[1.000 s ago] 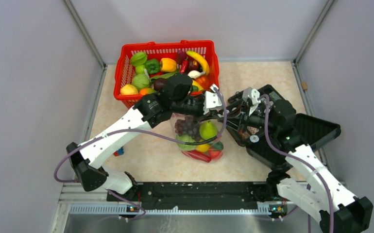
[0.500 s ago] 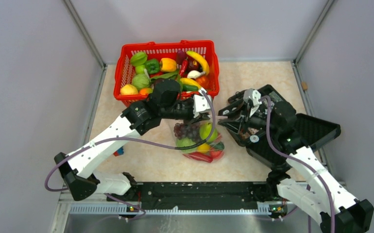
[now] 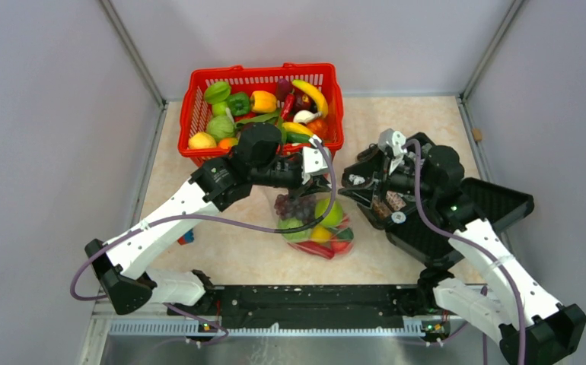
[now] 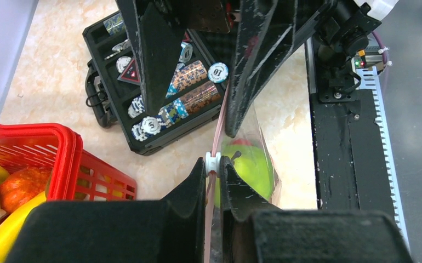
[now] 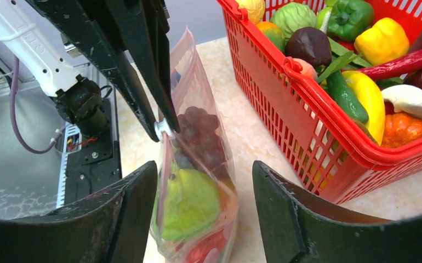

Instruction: Place the food in the zip-top bag and seal the zipper

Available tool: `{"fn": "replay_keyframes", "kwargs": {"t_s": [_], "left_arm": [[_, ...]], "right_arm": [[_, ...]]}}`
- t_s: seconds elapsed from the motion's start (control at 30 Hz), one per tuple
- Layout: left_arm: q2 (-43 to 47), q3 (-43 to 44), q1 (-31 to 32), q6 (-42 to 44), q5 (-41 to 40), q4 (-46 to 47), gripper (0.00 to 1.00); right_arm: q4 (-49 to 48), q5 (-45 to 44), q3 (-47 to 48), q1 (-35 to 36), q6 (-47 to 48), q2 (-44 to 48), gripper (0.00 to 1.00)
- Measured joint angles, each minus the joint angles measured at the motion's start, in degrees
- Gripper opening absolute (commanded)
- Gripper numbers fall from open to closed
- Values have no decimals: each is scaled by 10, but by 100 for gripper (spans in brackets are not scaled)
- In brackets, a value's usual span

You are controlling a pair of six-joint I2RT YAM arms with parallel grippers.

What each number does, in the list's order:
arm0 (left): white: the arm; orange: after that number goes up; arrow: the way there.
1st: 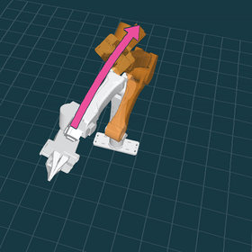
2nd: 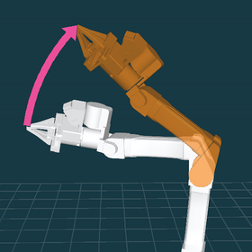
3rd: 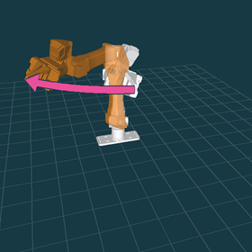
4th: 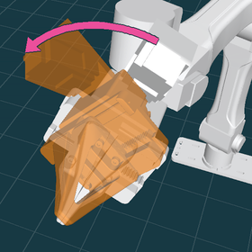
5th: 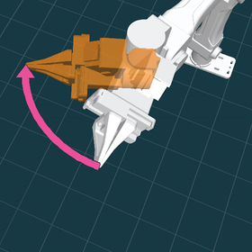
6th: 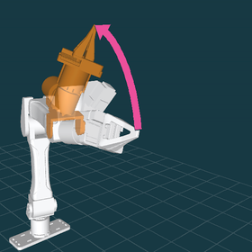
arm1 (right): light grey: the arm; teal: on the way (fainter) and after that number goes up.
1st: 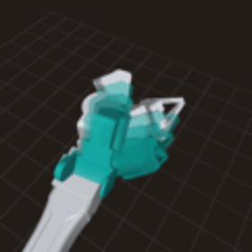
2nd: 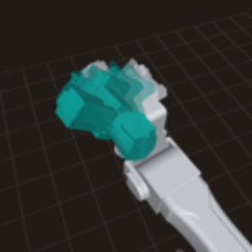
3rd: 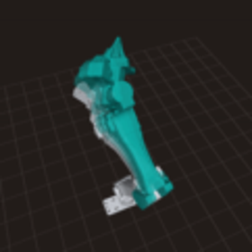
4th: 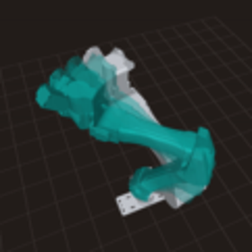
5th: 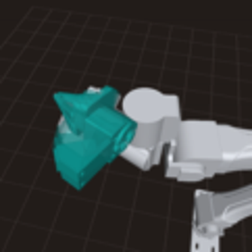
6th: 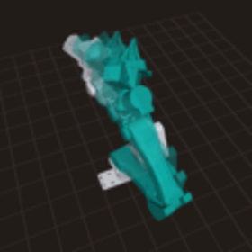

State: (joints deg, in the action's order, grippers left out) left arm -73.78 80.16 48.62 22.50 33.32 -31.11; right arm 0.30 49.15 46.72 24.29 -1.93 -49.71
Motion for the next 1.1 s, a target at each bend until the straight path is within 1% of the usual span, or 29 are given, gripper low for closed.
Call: {"fn": "replay_keyframes", "kwargs": {"t_s": [0.13, 0.23, 0.33, 0.37, 0.43, 0.5, 0.63, 0.73, 0.77, 0.83, 1.1], "left_arm": [[0, 0, 0, -2, 3, 4, 0], [0, 0, 0, -2, 2, 6, 0], [-1, 0, 0, -2, 2, 7, 0], [-2, 0, 0, -2, 2, 7, 0], [-3, 0, 0, -3, 2, 9, 0], [-4, 0, 0, -3, 2, 11, 0], [-6, 0, 0, -3, 2, 12, 0], [-7, 0, 0, -3, 2, 12, 0], [-7, 0, 0, -3, 0, 12, 0], [-7, 0, -1, -3, -2, 12, 0], [-7, 0, -1, -3, -9, 12, 0]], "right_arm": [[12, 3, 14, 6, 5, -20, 41], [16, 6, 14, 15, 7, -26, 37], [17, 5, 14, 25, 8, -29, 35], [17, 5, 14, 29, 8, -30, 31], [17, 4, 14, 37, 9, -33, 29], [17, 4, 14, 43, 9, -36, 21], [17, 2, 16, 52, 9, -41, 19], [18, 2, 23, 56, 9, -48, 11], [19, 2, 25, 57, 9, -49, 6], [19, 1, 25, 60, 9, -49, 0], [20, -3, 25, 61, 9, -49, 0]]}}
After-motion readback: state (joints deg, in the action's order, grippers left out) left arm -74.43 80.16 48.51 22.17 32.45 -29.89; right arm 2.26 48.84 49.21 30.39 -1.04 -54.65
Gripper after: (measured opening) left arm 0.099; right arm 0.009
